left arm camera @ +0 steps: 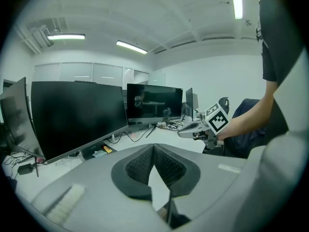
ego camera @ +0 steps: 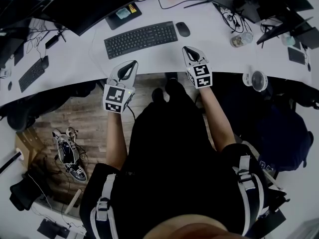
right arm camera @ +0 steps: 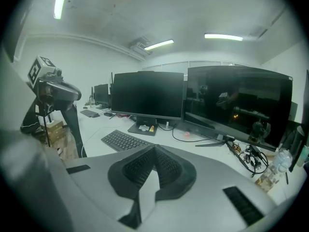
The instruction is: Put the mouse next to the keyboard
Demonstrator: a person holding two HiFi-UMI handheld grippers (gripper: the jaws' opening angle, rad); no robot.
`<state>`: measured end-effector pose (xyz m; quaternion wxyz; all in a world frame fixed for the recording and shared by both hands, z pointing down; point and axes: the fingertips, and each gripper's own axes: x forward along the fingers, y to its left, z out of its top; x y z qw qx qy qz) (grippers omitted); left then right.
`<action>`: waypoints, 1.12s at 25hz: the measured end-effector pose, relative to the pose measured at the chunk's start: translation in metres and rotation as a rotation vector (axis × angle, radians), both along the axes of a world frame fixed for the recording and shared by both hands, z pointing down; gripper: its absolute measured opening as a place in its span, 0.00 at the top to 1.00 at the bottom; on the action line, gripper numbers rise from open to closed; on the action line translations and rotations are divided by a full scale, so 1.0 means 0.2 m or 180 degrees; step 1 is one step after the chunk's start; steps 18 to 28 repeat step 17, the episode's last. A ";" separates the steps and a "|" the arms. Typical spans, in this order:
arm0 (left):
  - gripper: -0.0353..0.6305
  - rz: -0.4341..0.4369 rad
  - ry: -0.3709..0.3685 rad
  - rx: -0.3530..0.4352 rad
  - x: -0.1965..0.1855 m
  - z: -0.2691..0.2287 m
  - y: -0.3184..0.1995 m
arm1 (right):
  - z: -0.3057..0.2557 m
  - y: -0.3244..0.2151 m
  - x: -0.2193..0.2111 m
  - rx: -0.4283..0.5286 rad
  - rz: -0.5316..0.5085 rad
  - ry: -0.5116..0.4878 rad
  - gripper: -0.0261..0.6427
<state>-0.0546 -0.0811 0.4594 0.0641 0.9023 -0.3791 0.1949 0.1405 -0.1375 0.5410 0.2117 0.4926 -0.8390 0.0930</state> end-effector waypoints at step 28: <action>0.95 0.0077 -0.0019 0.0039 -0.07 -0.02 0.04 | -0.03 0.09 -0.04 -0.0021 0.0088 -0.0033 0.96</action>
